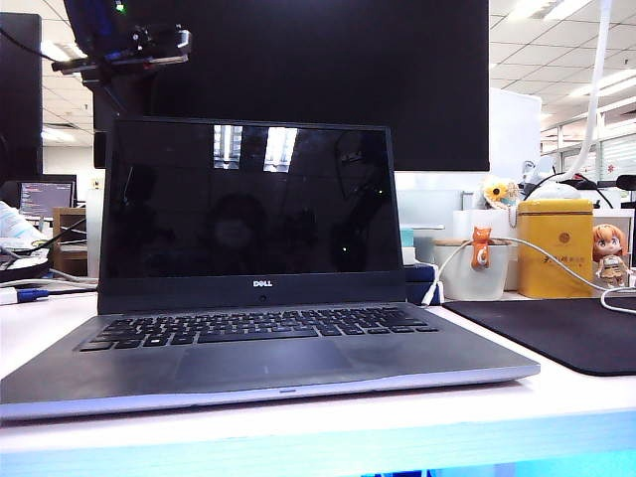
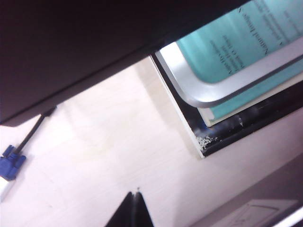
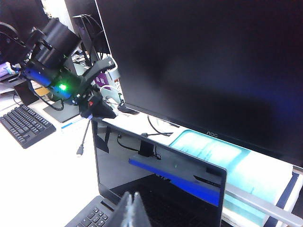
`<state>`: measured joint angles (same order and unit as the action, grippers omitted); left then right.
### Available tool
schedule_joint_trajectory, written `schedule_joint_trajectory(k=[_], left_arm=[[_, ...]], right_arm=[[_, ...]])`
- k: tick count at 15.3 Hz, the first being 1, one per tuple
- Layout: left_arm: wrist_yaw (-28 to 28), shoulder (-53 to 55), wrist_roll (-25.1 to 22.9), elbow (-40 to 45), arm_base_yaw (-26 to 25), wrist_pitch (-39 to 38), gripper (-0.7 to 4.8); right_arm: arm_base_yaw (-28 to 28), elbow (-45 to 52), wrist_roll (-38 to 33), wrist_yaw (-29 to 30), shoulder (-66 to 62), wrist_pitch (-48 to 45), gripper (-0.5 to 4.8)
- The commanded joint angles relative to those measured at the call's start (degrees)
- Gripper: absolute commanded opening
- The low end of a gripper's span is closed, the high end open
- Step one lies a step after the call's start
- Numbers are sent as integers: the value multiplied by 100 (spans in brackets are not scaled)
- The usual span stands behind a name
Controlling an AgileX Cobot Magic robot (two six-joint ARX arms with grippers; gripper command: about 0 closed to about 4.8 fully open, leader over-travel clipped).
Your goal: Close the lid of the gray laptop.
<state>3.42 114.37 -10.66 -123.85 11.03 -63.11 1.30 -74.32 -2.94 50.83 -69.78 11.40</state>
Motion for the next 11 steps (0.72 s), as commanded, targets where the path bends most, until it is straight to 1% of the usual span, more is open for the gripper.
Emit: schedule_joint_trajectory(k=[1, 3, 4, 6, 8, 11], left_arm=[[81, -46, 17, -31, 4, -212, -6], [186, -48, -74, -31, 4, -619, -6], [184, -50, -72, -31, 4, -699, -6], [385, -92, -66, -33, 20, -710, -6], [457, -162, -52, -35, 111, -870, -6], [439, -210, -136, -37, 450, -1292, -6]], right_arm=[[4, -15, -2, 0, -31, -118, -5], [7, -13, 2, -114, -103, -142, -5], [7, -13, 2, -122, -140, -160, -5], [7, -15, -2, -118, -234, -205, -5], [7, -13, -2, -120, -280, -210, -5], [4, -13, 0, -120, -284, -219, -5]])
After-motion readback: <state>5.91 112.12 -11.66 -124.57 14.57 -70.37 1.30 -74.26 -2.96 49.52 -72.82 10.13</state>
